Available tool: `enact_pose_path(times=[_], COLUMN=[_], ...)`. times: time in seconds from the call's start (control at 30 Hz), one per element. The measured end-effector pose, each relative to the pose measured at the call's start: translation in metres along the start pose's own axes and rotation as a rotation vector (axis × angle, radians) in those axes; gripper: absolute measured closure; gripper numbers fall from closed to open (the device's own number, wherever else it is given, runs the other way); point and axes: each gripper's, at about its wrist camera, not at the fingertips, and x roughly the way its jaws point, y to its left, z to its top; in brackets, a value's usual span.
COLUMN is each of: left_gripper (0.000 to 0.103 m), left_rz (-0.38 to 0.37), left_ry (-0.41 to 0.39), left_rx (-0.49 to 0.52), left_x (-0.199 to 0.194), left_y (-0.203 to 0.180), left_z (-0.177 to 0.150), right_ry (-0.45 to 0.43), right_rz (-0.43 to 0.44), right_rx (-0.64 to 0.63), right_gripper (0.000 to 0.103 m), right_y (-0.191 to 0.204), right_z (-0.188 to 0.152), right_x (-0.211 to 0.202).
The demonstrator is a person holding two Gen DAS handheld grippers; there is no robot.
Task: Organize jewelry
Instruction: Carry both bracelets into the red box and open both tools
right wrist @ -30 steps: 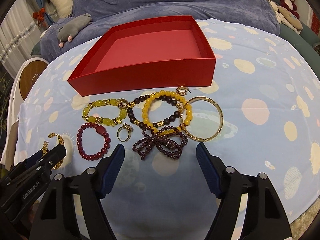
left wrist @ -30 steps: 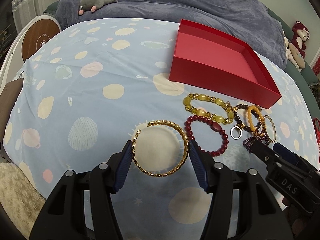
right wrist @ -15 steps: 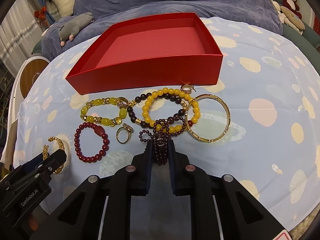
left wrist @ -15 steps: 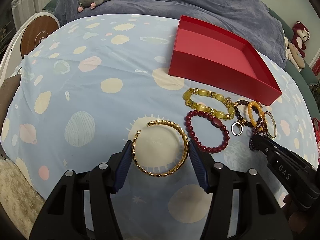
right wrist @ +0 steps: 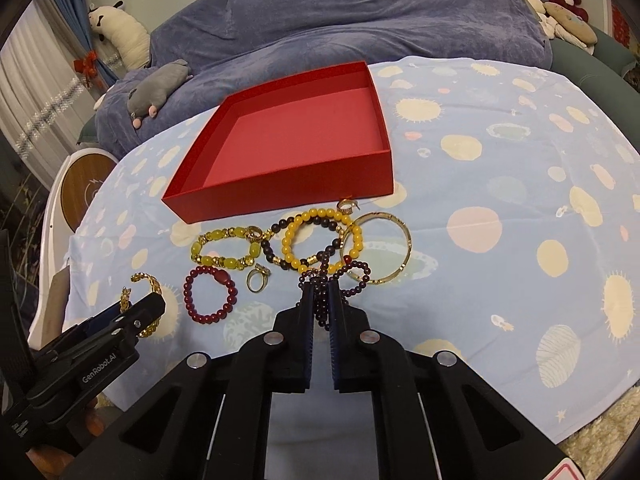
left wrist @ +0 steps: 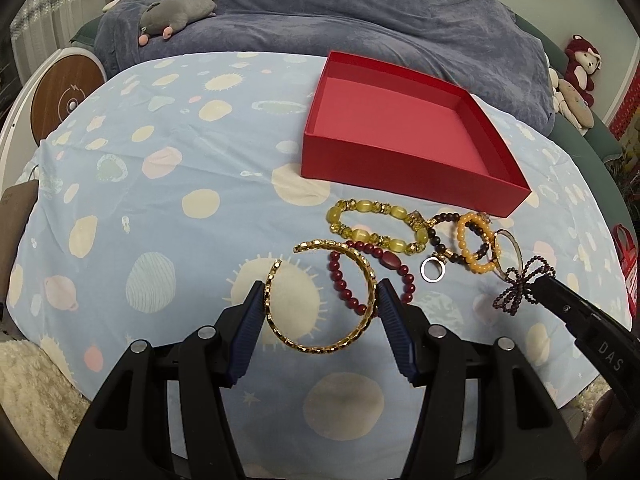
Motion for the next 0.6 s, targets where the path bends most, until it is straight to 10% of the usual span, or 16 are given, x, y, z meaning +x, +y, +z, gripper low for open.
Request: enact_pose_path(times=[0.6], left_gripper=[0.049], left_rz=[-0.092], left_ry=[-0.096], left_rx=[0.148], left_x=[0.048], left_y=[-0.059], left_z=[0.175], right_ry=[-0.087], right_rz=[0.071], right_rx=[-0.062], right_gripper=[0.096], right_y=[0.005], right_z=[0.175], right_x=[0.041])
